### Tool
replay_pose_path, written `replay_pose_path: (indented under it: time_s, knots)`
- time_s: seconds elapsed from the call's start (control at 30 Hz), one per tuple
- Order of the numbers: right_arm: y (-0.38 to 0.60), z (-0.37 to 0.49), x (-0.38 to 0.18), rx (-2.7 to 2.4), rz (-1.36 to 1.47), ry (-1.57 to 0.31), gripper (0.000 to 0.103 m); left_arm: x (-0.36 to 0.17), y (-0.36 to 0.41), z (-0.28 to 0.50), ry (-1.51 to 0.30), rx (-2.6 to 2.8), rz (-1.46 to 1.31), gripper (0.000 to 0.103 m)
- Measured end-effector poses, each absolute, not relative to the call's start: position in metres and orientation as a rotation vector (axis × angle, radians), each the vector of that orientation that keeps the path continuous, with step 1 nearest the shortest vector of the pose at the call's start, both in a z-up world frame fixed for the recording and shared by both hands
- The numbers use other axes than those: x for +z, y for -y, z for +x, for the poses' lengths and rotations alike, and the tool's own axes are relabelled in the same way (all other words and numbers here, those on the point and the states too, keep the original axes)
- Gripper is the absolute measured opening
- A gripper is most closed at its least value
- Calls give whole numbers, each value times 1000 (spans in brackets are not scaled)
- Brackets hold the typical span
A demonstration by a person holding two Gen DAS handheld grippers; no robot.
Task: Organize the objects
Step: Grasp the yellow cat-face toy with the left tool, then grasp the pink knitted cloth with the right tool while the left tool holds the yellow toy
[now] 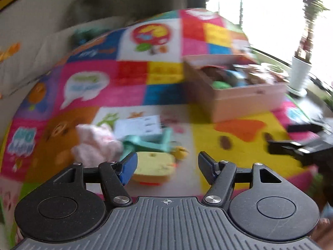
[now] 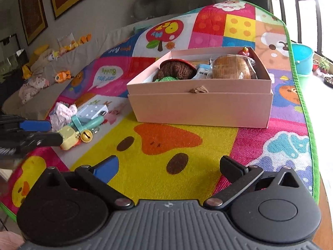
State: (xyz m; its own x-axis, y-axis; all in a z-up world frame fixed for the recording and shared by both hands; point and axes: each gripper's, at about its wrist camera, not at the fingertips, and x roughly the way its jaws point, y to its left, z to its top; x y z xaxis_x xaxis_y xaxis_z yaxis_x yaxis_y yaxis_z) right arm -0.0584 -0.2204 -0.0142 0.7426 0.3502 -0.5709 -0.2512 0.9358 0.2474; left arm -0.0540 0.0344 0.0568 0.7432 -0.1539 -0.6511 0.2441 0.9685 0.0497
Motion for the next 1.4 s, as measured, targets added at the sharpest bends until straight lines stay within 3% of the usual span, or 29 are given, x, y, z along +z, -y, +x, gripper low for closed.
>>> replay_pose_path:
  time_s: [0.3,0.33,0.37,0.67,1.0,1.23,1.37,1.4]
  knots:
    - [223,-58,-14,333,182,-656,103,25,-34,-19,-798,-171,100,73]
    - [223,-58,-15,333,181,-658,103,24,-34,-21,-781,-170,101,72]
    - [223,-57,-15,332,179,-660,103,24,-34,-23,-774,-173,95,63]
    - [203,-51,-12,331,98,-707,103,37,-76,-95,-725,-322,-75,63]
    - [53,-3,48,605,-84,-652,101,50,-143,-119,-605,-190,-202,63]
    - [-54,42,19,661,-212,-737,70,39,-158,-125,-632,-202,-257,63]
    - [-56,35,21,677,-280,-721,32,37,-155,-127,-634,-219,-266,63]
    - [-49,30,25,686,-281,-716,31,36,-154,-127,-638,-225,-262,63]
